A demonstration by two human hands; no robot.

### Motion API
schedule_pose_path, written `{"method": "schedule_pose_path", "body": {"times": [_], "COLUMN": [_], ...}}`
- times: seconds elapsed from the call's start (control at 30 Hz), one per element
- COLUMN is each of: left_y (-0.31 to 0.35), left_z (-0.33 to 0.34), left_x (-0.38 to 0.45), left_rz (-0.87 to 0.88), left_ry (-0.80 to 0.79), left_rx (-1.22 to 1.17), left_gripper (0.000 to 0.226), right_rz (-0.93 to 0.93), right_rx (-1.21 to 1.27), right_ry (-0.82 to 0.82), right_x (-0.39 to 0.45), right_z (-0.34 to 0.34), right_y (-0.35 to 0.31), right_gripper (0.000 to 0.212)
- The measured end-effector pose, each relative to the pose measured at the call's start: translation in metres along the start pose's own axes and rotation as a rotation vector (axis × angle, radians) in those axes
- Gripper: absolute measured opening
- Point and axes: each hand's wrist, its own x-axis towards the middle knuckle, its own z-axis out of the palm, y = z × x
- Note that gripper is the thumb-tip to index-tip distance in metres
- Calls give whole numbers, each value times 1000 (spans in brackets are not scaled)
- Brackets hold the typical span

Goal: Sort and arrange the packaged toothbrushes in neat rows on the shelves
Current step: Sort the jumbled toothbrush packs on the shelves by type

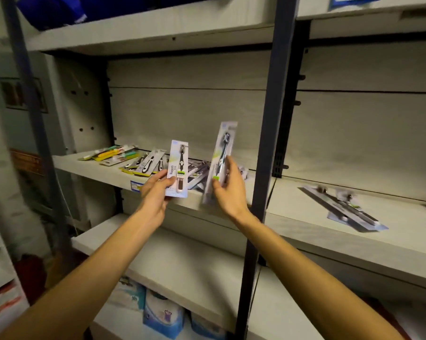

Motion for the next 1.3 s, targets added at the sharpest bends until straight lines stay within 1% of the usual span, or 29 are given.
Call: {"method": "schedule_pose_path", "body": {"times": [0.1, 0.17, 0.2, 0.27, 0.33, 0.47, 0.57, 0.63, 0.67, 0.73, 0.8, 0.83, 0.93, 1.03, 1.07, 1.13, 1.2, 1.3], "left_y": [-7, -11, -12, -18, -23, -28, -27, -26, -26, -23, -19, -16, -12, -12, -13, -15, -18, -29], "left_z": [7, 11, 13, 15, 17, 14, 12, 11, 11, 10, 9, 7, 3, 4, 5, 10, 17, 37], "left_x": [24, 40, 49, 65, 75, 84, 81, 73, 67, 54, 39, 31, 4, -29, -40, -63, -85, -117], "left_rz": [5, 14, 20, 34, 41, 41, 41, 26, 20, 16, 8, 2, 0, 22, 32, 55, 90, 113], "left_ry": [-18, -52, -66, -91, -106, -141, -153, -153, -151, -151, -166, -177, -219, -250, -261, -299, -355, -445], "left_rx": [32, 106, 141, 178, 200, 180, 149, 110, 93, 65, 37, 25, 27, 50, 48, 53, 84, 166], "left_gripper": [37, 33, 33, 34, 36, 39, 39, 37, 37, 39, 42, 45, 52, 50, 49, 45, 43, 43], "right_rz": [16, 84, 144, 227, 225, 247, 238, 204, 152, -15, -176, -222, -258, -295, -320, -355, -349, -326], "right_rx": [-94, -269, -355, -511, -604, -548, -546, -548, -544, -483, -375, -339, -299, -354, -372, -385, -400, -523], "right_ry": [36, 95, 122, 116, 80, 95, 75, 82, 103, 137, 119, 91, -62, -268, -316, -352, -342, -306], "right_x": [30, 45, 51, 58, 61, 65, 62, 59, 56, 48, 33, 22, -15, -50, -60, -80, -100, -124], "right_z": [8, 16, 20, 27, 32, 30, 31, 30, 29, 24, 18, 15, -1, -21, -29, -49, -76, -131], "right_y": [12, 23, 29, 39, 46, 46, 42, 38, 36, 31, 29, 30, 35, 36, 36, 38, 41, 50], "right_gripper": [44, 29, 26, 26, 31, 29, 31, 32, 30, 26, 28, 28, 35, 49, 50, 47, 41, 35]}}
